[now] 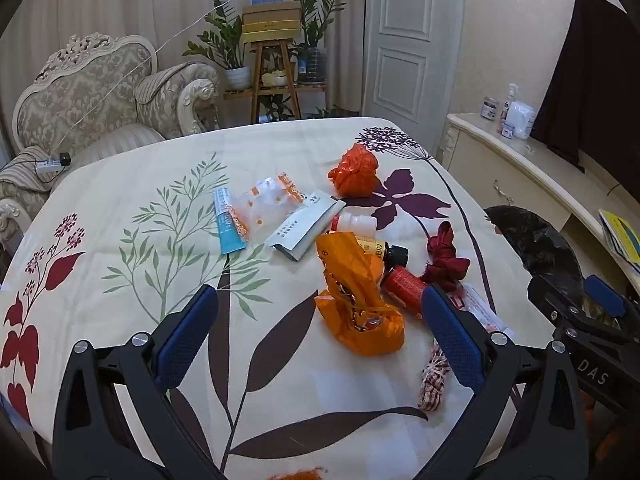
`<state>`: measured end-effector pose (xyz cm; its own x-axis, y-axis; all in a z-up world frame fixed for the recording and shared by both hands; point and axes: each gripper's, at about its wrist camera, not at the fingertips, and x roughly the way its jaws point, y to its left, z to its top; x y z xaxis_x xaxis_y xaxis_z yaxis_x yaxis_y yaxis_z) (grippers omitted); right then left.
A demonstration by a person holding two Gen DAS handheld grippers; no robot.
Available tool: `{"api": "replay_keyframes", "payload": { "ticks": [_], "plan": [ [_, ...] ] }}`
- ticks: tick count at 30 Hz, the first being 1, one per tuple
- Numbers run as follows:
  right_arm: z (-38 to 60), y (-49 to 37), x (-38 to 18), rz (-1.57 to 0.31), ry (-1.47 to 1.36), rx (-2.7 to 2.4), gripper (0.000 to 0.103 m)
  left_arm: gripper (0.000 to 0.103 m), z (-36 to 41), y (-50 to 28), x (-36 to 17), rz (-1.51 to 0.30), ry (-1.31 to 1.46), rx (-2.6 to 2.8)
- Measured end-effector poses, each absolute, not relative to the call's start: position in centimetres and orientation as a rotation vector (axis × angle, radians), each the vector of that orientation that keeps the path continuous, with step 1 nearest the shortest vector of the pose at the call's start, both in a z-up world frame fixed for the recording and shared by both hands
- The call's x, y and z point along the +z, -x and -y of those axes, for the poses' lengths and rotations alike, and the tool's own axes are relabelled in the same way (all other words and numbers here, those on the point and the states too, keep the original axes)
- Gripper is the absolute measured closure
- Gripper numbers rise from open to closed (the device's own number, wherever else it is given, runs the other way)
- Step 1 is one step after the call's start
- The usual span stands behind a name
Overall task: Collect trash
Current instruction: 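Move both tools toward the trash items on the bedspread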
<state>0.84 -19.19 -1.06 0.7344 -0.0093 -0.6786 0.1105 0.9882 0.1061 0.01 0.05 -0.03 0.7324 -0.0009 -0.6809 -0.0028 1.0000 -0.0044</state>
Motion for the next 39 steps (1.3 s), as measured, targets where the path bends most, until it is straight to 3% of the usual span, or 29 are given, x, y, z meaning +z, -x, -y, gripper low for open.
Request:
{"api": "replay_keyframes", "payload": {
  "ticks": [39],
  "plan": [
    [19.5, -0.7, -0.7, -0.742, -0.127, -0.076, 0.006, 0.004, -0.7, 0.0, -0.8, -0.773, 0.005, 0.008]
  ]
}}
